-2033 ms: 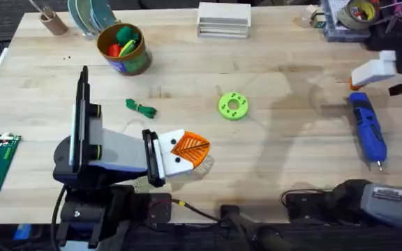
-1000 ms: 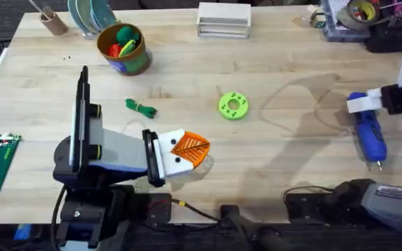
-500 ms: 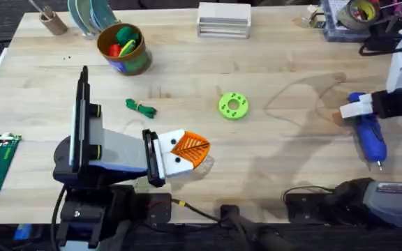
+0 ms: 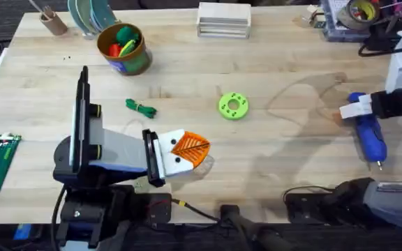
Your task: Pick up the gripper from the table and insert it into the empty holder that is missing its gripper. Then pick up a screw, insert it into the mounting hole, and use the screwdriver to tighten it. Finally, clean up the table by picking up the vegetable and placing it into the bucket.
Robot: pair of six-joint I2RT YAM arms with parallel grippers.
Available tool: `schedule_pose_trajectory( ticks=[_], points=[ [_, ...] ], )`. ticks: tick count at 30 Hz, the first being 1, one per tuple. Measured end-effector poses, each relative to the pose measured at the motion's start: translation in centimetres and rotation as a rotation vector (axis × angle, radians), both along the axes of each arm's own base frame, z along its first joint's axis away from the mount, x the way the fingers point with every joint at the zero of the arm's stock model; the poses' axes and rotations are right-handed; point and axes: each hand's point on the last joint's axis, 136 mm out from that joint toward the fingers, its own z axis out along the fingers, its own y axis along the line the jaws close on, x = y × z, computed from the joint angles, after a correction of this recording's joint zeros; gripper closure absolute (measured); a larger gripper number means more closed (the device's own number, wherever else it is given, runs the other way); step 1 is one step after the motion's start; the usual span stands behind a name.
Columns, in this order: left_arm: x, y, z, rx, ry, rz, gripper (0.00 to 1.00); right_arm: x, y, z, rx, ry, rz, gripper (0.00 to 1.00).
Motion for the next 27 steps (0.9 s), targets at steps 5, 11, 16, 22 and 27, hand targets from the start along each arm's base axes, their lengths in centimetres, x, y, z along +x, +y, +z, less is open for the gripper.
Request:
schedule_pose_trajectory(
  ticks=[5, 11, 16, 22, 27],
  points=[
    [0.00, 0.00, 0.00, 0.000, 0.000, 0.000, 0.997, 0.00, 0.00, -0.01, 0.000, 0.000, 0.003, 0.009],
    [0.00, 0.00, 0.00, 0.000, 0.000, 0.000, 0.997, 0.00, 0.00, 0.00, -0.001, 0.000, 0.003, 0.007],
    [0.00, 0.00, 0.00, 0.000, 0.000, 0.000, 0.997, 0.00, 0.00, -0.01, -0.001, 0.000, 0.003, 0.007],
    [0.00, 0.00, 0.00, 0.000, 0.000, 0.000, 0.997, 0.03, -0.02, 0.01, -0.002, -0.001, 0.003, 0.037],
    [0.00, 0.00, 0.00, 0.000, 0.000, 0.000, 0.997, 0.08, -0.29, 0.03, -0.011, -0.005, 0.005, 0.222]
  ],
)
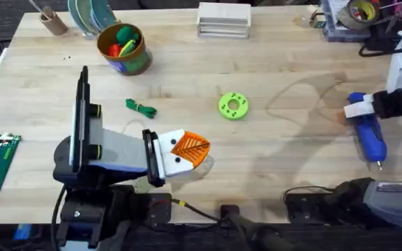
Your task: Pick up the gripper from the table and insert it into the empty holder that is missing its gripper. Then pick up a screw, insert it into the mounting hole, and use the screwdriver to tighten it. Finally, clean up the table by picking up the vegetable and placing it into the bucket.
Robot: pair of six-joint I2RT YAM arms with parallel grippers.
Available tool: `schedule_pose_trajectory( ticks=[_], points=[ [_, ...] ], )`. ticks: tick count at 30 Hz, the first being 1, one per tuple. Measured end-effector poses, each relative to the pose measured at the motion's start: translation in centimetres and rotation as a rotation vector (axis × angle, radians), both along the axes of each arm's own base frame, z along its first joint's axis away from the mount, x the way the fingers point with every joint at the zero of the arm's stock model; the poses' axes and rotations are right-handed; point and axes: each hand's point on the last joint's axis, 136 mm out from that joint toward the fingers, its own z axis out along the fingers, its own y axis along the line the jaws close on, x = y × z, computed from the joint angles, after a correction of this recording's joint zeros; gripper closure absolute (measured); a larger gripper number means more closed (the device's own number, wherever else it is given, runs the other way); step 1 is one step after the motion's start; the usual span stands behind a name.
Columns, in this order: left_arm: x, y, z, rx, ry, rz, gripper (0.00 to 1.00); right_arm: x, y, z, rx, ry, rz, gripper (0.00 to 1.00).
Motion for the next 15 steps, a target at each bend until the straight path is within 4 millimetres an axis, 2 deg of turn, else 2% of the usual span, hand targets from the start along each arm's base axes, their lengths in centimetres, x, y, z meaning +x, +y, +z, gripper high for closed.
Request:
schedule_pose_trajectory(
  ticks=[11, 15],
  points=[
    [0.00, 0.00, 0.00, 0.000, 0.000, 0.000, 0.997, 0.09, -0.19, 0.01, -0.007, -0.002, 0.000, 0.502],
    [0.00, 0.00, 0.00, 0.000, 0.000, 0.000, 0.997, 0.13, -0.23, 0.03, -0.009, -0.004, 0.000, 0.547]
  ],
)
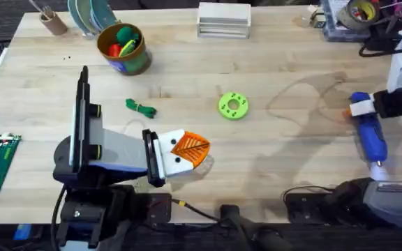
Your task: Pick up the gripper from the table and insert it into the empty holder that is missing its gripper. Then pick up a screw, insert it into the mounting hole, and use the screwdriver to tighten it. Finally, clean up the table by picking up the vegetable and placing it into the bucket.
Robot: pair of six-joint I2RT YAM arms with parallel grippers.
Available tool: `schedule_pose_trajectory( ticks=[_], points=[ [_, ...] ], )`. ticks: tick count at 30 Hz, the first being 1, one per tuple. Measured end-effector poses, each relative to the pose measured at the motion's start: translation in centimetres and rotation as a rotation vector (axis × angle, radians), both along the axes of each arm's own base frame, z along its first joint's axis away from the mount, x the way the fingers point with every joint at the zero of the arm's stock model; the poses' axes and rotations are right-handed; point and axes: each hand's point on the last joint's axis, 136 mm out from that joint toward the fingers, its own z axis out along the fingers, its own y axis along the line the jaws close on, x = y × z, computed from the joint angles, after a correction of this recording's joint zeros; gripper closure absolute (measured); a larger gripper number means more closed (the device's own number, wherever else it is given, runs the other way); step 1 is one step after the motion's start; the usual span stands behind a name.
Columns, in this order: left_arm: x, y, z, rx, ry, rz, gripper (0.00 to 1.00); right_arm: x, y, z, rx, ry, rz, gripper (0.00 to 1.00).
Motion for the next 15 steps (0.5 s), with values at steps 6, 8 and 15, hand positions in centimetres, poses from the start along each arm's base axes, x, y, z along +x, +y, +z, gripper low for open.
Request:
schedule_pose_trajectory(
  ticks=[6, 8, 15],
  points=[
    [0.00, 0.00, 0.00, 0.000, 0.000, 0.000, 0.997, 0.02, -0.14, -0.04, -0.005, 0.000, 0.001, 0.663],
    [0.00, 0.00, 0.00, 0.000, 0.000, 0.000, 0.997, 0.04, -0.17, -0.04, -0.006, 0.000, 0.001, 0.698],
    [0.00, 0.00, 0.00, 0.000, 0.000, 0.000, 0.997, 0.12, -0.21, -0.09, -0.007, -0.002, 0.004, 0.972]
  ],
)
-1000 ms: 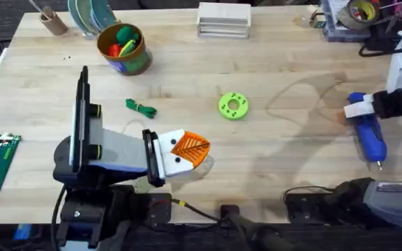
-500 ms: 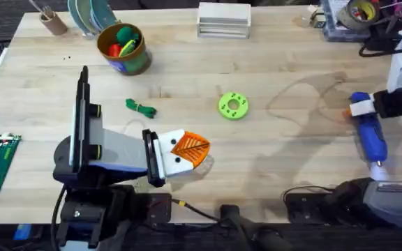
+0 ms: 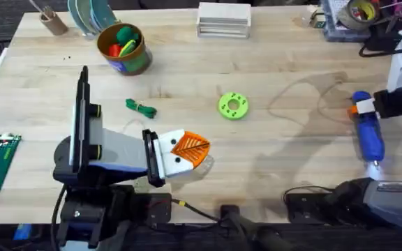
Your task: Pick up the gripper from the table and insert it into the empty holder that is missing its gripper. Then pick up a screw, insert it into the mounting hole, and use the screwdriver to tighten it. Finally, clean up the table by picking up the vegetable and placing it into the bucket.
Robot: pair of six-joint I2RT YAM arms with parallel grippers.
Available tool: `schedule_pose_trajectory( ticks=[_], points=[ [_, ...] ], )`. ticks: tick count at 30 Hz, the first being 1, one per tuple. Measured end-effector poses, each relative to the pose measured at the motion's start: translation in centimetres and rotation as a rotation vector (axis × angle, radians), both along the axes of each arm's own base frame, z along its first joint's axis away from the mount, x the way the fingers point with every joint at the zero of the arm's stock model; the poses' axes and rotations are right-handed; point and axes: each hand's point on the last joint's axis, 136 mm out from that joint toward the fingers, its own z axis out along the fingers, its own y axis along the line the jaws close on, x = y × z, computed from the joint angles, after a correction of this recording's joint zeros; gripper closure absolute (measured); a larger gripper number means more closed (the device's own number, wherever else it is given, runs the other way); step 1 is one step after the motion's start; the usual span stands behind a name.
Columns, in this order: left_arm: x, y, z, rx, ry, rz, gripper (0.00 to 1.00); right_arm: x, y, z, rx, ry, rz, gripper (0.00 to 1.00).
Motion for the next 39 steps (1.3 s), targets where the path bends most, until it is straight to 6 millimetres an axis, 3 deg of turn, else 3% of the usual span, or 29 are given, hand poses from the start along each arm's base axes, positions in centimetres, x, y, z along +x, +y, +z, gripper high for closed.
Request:
schedule_pose_trajectory(
  ticks=[21, 27, 33, 39],
  points=[
    [0.0, 0.0, 0.0, 0.000, 0.000, 0.000, 0.997, 0.6, 0.3, 0.4, 0.007, 0.002, 0.016, 0.971],
    [0.0, 0.0, 0.0, 0.000, 0.000, 0.000, 0.997, 3.5, 1.2, 2.4, -0.021, -0.054, 0.083, 0.971],
    [0.0, 0.0, 0.0, 0.000, 0.000, 0.000, 0.997, 7.3, 2.6, 5.6, -0.051, -0.144, 0.125, 0.971],
    [0.0, 0.0, 0.0, 0.000, 0.000, 0.000, 0.997, 10.1, 3.9, 8.2, -0.047, -0.218, 0.094, 0.971]
  ],
)
